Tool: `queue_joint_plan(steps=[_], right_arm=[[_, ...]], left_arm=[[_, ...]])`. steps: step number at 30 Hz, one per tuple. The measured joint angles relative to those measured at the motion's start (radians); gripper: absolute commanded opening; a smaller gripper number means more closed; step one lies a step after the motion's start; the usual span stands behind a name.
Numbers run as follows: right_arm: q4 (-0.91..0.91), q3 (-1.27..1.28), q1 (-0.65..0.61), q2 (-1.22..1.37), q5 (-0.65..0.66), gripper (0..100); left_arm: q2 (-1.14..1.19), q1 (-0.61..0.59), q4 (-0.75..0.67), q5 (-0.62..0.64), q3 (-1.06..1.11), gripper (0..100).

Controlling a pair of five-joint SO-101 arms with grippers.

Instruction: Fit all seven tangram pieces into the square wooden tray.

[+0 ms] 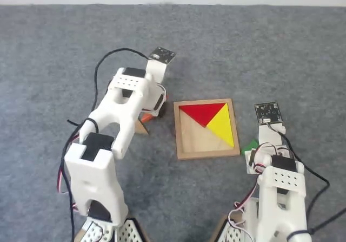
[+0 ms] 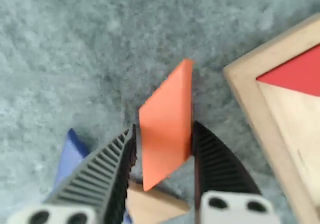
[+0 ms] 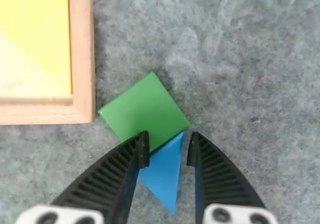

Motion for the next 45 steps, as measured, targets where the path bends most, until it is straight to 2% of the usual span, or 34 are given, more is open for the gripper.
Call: queue_joint_plan(steps=[8, 17, 22, 31, 37, 40, 45], right_arm=[[0.000, 0.000, 0.000, 0.000, 0.000, 14.4], [0.000, 0.000, 0.000, 0.000, 0.000, 14.4], [0.000, 0.000, 0.000, 0.000, 0.000, 14.4], [0.000, 0.000, 0.000, 0.000, 0.000, 14.4], [0.000, 0.000, 0.000, 0.000, 0.000, 14.4], [0.000, 0.000, 0.000, 0.000, 0.000, 14.4], [0.000, 0.000, 0.000, 0.000, 0.000, 14.4]], left_arm=[[0.000, -0.060, 0.118, 0.005, -0.146, 13], [0.000, -0.080, 0.121, 0.005, -0.173, 14], [0.000, -0.075, 0.121, 0.003, -0.173, 18], [0.005, -0.077, 0.121, -0.052, -0.173, 18], [0.147, -0.071, 0.112, -0.183, -0.226, 18], [0.222, -0.077, 0.133, -0.201, -0.315, 18], [0.322, -0.068, 0.235, -0.201, -0.466, 10]])
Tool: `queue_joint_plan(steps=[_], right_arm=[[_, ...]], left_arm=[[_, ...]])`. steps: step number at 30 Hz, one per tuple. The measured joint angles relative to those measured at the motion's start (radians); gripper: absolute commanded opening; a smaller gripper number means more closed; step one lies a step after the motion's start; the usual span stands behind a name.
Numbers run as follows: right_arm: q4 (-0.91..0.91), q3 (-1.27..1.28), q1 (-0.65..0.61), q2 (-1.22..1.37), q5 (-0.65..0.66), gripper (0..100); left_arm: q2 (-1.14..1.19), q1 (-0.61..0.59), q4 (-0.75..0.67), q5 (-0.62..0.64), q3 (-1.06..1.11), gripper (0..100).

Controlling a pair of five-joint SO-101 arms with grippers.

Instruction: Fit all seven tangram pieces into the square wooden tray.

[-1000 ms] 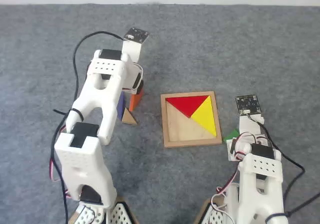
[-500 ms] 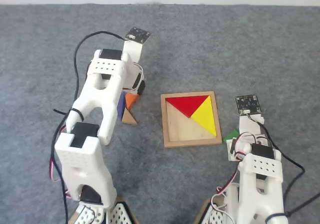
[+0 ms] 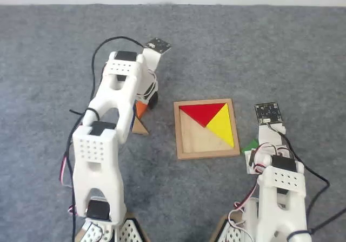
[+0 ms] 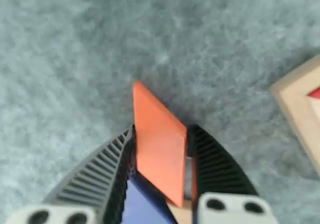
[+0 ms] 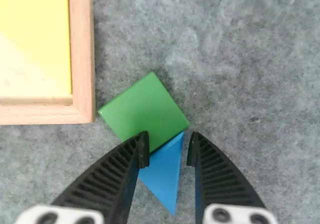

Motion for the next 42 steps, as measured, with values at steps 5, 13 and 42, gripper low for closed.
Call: queue_joint_plan(steps=[5, 13, 42], right_arm=[[0.000, 0.000, 0.000, 0.000, 0.000, 14.4], [0.000, 0.000, 0.000, 0.000, 0.000, 14.4], [0.000, 0.000, 0.000, 0.000, 0.000, 14.4]], left_arm=[[0.063, 0.002, 0.089, 0.006, -0.107, 3], [0.077, 0.012, 0.276, 0.172, -0.247, 1], [0.144, 0.368, 0.336, 1.142, -0.331, 1]])
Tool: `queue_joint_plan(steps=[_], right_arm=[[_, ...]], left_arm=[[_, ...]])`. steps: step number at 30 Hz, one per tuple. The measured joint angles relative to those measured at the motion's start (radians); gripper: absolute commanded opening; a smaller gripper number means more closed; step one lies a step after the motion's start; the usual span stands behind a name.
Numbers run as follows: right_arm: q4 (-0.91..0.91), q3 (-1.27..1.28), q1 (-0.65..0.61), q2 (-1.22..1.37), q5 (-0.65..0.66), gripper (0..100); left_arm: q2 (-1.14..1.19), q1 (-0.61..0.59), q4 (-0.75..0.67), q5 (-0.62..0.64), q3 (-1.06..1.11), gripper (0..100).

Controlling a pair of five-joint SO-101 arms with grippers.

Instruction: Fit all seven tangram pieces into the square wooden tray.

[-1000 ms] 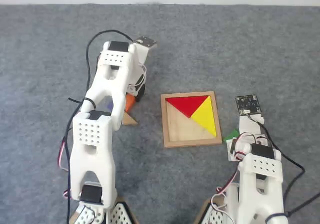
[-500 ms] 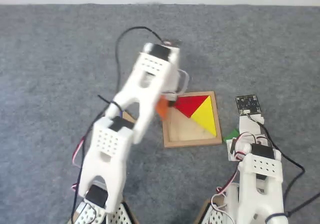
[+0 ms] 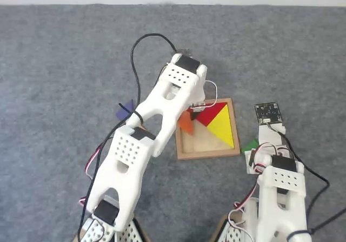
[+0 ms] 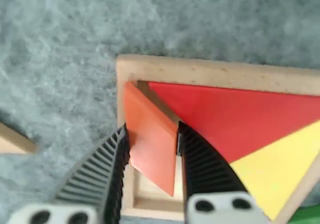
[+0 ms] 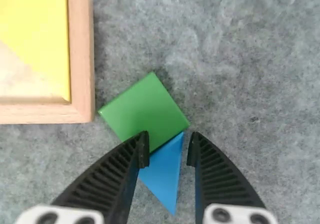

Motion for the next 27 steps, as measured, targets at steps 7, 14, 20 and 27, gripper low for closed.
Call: queue_joint_plan(steps=[7, 14, 20, 27], right_arm=[[-0.009, 0.000, 0.000, 0.000, 0.000, 14.3], [-0.009, 0.000, 0.000, 0.000, 0.000, 14.3], [-0.009, 0.000, 0.000, 0.000, 0.000, 14.3], [-0.009, 0.000, 0.000, 0.000, 0.000, 14.2]], left_arm=[[0.000, 0.000, 0.000, 0.037, 0.000, 10], [0.002, -0.005, 0.003, 0.035, 0.002, 22], [0.002, -0.005, 0.003, 0.035, 0.002, 22], [-0.084, -0.005, 0.003, -0.025, 0.002, 22]])
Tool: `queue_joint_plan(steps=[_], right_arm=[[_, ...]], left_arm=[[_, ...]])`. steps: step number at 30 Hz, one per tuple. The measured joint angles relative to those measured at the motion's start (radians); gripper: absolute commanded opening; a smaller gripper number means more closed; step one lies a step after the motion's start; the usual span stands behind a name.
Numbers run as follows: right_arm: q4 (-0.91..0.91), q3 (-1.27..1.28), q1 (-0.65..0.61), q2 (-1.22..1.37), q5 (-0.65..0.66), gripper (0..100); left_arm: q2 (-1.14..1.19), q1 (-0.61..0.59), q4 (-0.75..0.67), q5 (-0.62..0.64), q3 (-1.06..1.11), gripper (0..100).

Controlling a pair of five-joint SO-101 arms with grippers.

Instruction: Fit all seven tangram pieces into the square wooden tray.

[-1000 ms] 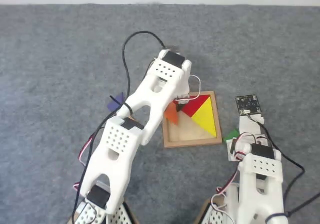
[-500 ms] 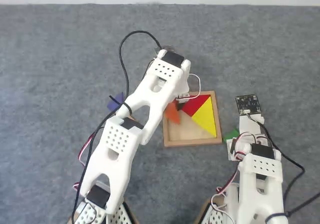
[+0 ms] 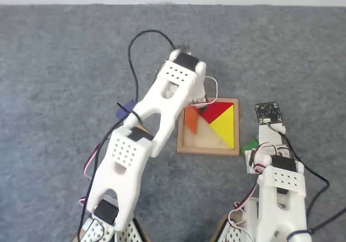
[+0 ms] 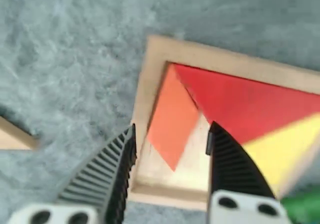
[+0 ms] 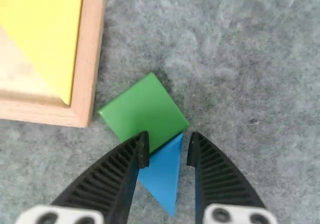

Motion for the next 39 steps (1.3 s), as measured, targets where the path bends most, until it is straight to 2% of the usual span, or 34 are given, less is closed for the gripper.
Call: queue_joint_plan(steps=[9, 17, 21, 25, 29, 32, 39], right_arm=[[0.000, 0.000, 0.000, 0.000, 0.000, 14.2], [0.000, 0.000, -0.002, 0.000, 0.000, 14.3], [0.025, -0.003, -0.092, 0.000, 0.000, 14.4], [0.048, -0.015, -0.144, 0.000, 0.002, 14.4], [0.066, -0.048, -0.167, 0.000, 0.002, 14.4], [0.118, -0.106, -0.176, 0.000, 0.000, 14.4], [0.278, -0.390, -0.341, 0.117, -0.005, 14.3]], left_arm=[[-0.213, -0.032, 0.000, -0.137, 0.086, 22], [-0.364, -0.315, -0.021, -0.218, 0.218, 22], [-0.365, -0.460, -0.106, -0.281, 0.404, 22], [-0.365, -0.520, -0.178, -0.399, 0.555, 22], [-0.365, -0.525, -0.193, -0.494, 0.578, 14], [-0.365, -0.525, -0.203, -0.511, 0.578, 15], [-0.443, -0.614, -0.204, -0.520, 0.611, 15]])
